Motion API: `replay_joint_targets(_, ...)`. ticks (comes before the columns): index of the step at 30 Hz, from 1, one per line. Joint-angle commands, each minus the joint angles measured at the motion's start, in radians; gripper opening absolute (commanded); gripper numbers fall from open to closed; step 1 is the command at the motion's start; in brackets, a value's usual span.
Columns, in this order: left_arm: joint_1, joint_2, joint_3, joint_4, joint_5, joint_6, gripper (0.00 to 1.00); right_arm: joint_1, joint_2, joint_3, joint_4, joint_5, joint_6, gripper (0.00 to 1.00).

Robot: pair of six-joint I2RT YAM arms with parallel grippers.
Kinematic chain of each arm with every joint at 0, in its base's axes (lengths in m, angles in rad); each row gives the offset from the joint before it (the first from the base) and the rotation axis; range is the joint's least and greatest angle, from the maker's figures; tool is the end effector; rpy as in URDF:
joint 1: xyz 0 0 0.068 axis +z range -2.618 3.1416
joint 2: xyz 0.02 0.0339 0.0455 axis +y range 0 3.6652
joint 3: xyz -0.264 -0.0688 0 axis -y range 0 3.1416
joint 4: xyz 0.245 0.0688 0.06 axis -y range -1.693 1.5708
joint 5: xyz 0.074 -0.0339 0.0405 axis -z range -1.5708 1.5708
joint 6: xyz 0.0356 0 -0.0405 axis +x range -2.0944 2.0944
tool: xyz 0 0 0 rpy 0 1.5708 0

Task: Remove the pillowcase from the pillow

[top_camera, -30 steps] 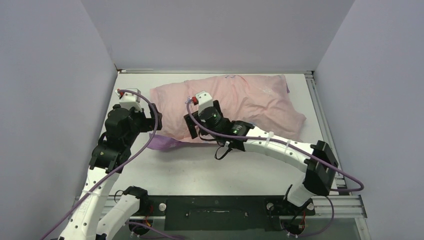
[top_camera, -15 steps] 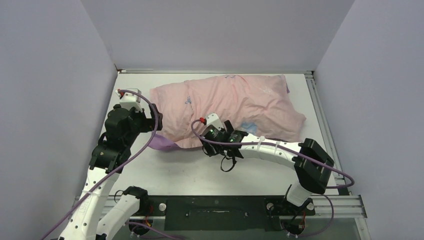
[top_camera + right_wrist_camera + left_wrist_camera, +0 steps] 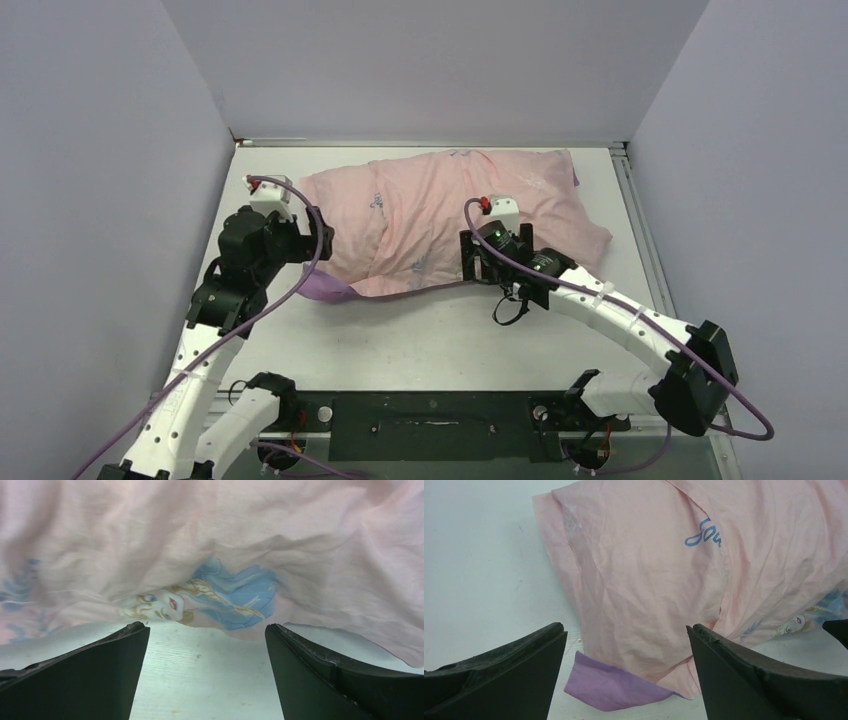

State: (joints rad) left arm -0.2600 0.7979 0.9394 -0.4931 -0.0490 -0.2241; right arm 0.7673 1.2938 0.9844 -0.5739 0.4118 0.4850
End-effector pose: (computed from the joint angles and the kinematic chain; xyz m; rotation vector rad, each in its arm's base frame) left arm 0.1673 -0.0427 0.3587 0.0016 1.9318 -0.2774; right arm 0.2022 0.1752 0.2676 -0.1569 2.3546 0.0954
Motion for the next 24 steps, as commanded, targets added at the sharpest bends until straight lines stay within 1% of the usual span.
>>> replay_joint_targets(1,0.002,0.076,0.029,0.091,0.047,0.000,0.96,-0.005,-0.098,0.003,0.091,-0.022,0.095,0.90)
replay_joint_targets(3,0.009,0.178,0.104,0.073,0.049,0.000,0.96,-0.032,-0.128,-0.004,0.109,0.012,0.154,0.90)
replay_joint_targets(6,0.022,0.334,0.251,0.006,0.049,-0.012,0.96,-0.087,-0.160,-0.033,0.141,0.030,0.229,0.90)
replay_joint_targets(9,0.022,0.473,0.379,-0.024,0.069,-0.016,0.96,-0.172,-0.185,-0.082,0.196,-0.001,0.277,0.90)
replay_joint_targets(11,0.026,0.551,0.431,0.001,0.070,-0.024,0.96,-0.221,-0.188,-0.102,0.218,-0.030,0.296,0.90)
replay_joint_targets(16,0.039,0.678,0.461,0.163,0.062,-0.011,0.96,-0.297,-0.181,-0.136,0.246,-0.052,0.321,0.90)
replay_joint_targets(20,0.045,0.802,0.477,0.245,0.079,-0.029,0.96,-0.345,-0.184,-0.211,0.326,-0.092,0.329,0.90)
replay_joint_targets(24,0.044,0.910,0.509,0.225,0.141,-0.090,0.97,-0.371,-0.147,-0.261,0.398,-0.127,0.342,0.90)
